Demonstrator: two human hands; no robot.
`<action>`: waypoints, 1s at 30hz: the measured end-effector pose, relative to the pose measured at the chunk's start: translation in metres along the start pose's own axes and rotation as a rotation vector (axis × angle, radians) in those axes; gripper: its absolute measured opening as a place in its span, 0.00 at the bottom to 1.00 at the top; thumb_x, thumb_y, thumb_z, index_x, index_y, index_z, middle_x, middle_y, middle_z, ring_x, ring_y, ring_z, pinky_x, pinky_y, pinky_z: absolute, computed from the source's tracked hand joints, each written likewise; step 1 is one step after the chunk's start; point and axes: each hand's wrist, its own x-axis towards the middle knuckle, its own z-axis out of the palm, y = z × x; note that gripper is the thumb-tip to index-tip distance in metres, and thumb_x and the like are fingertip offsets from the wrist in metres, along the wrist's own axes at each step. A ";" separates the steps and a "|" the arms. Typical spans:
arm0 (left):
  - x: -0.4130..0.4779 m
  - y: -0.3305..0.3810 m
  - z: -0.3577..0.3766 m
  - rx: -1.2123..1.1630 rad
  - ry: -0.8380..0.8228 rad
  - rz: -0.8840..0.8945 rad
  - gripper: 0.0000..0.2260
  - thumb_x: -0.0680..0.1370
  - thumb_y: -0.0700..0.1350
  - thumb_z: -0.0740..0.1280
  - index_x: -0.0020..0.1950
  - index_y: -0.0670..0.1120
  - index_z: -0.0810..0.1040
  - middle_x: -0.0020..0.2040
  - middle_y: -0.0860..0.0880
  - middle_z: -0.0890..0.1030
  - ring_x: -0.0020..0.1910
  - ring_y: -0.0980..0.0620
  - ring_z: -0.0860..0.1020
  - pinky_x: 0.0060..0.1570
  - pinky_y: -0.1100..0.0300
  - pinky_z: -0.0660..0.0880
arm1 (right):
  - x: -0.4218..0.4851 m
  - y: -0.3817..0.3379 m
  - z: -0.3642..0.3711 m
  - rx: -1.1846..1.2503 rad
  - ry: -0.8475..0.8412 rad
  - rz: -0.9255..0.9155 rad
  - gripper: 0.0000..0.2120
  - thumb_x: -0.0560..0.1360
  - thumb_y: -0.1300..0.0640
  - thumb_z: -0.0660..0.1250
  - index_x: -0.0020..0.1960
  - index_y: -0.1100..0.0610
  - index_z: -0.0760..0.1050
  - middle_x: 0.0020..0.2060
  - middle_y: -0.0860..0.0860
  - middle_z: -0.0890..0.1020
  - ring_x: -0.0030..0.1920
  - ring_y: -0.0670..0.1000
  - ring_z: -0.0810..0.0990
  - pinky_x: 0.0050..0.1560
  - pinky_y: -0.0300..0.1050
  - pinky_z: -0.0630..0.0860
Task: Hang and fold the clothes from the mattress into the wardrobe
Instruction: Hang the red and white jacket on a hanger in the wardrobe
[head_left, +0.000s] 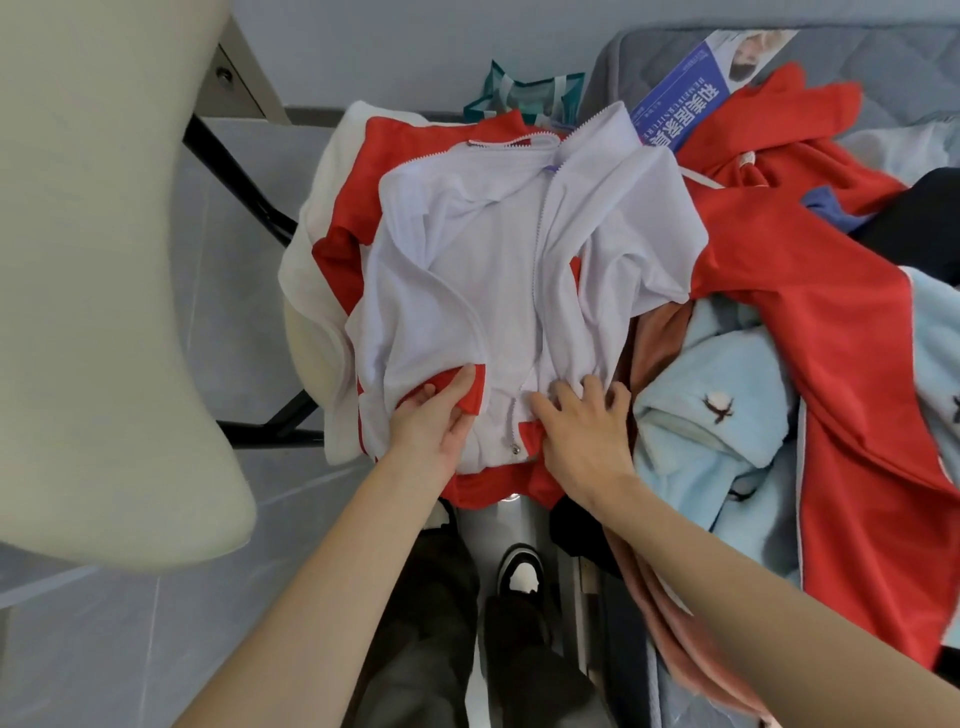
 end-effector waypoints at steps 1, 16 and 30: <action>-0.004 0.004 0.001 0.053 -0.033 0.016 0.19 0.72 0.36 0.73 0.61 0.40 0.75 0.58 0.46 0.79 0.56 0.51 0.79 0.41 0.62 0.79 | -0.002 0.002 -0.009 0.051 0.042 0.030 0.17 0.62 0.60 0.73 0.50 0.52 0.76 0.42 0.52 0.79 0.47 0.59 0.70 0.51 0.57 0.60; -0.032 0.057 0.044 0.183 -0.225 0.414 0.14 0.73 0.33 0.71 0.34 0.47 0.71 0.40 0.49 0.77 0.41 0.53 0.80 0.46 0.60 0.80 | 0.051 0.012 -0.094 1.136 0.237 0.489 0.19 0.74 0.65 0.55 0.45 0.46 0.79 0.34 0.47 0.83 0.34 0.48 0.83 0.43 0.50 0.80; 0.016 -0.015 -0.034 0.644 -0.026 0.171 0.09 0.75 0.42 0.71 0.52 0.44 0.74 0.46 0.47 0.79 0.45 0.53 0.79 0.46 0.61 0.77 | -0.010 -0.040 -0.010 1.516 -0.291 1.162 0.11 0.69 0.61 0.74 0.37 0.55 0.71 0.37 0.53 0.79 0.41 0.51 0.77 0.48 0.45 0.76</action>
